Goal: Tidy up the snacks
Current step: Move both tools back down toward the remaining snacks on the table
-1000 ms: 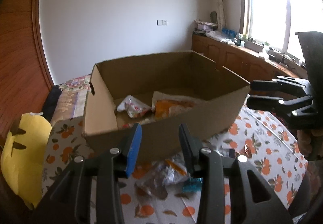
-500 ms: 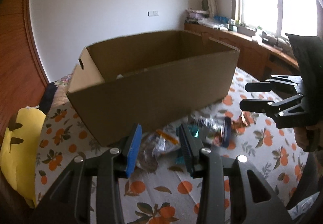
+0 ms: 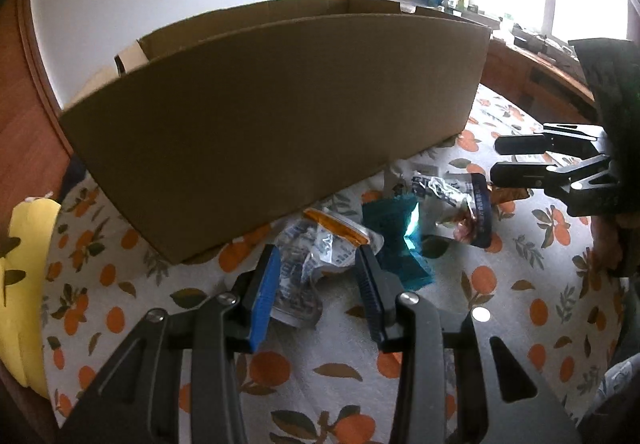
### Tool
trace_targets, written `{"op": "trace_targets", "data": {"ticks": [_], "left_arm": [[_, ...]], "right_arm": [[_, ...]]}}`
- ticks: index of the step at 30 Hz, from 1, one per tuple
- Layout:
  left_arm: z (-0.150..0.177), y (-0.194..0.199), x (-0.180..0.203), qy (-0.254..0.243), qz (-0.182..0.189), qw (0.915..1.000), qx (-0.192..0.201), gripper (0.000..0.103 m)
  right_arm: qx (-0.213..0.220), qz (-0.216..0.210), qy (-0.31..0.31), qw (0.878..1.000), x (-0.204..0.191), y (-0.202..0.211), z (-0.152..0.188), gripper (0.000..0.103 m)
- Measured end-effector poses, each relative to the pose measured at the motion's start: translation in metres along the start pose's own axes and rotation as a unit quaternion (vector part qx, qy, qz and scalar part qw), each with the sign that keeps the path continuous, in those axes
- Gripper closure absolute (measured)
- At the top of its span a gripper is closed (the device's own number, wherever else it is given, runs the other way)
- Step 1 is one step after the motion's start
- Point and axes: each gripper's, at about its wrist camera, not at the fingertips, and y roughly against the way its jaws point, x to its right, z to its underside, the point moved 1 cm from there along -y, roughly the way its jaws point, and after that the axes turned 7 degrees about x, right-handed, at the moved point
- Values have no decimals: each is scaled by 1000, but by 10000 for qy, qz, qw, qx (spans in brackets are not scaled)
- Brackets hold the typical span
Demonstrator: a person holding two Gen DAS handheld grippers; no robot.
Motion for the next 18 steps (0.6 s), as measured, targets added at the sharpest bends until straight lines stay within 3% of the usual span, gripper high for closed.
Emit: {"op": "trace_targets", "data": {"ticks": [13, 18], "left_arm": [[2, -3, -2, -205, 172, 9995, -151, 55], [2, -6, 8, -561, 115, 9980, -269, 54]], "right_arm": [[34, 79, 88, 9999, -5, 1, 1, 41], [63, 116, 155, 9998, -8, 2, 1, 41]]}}
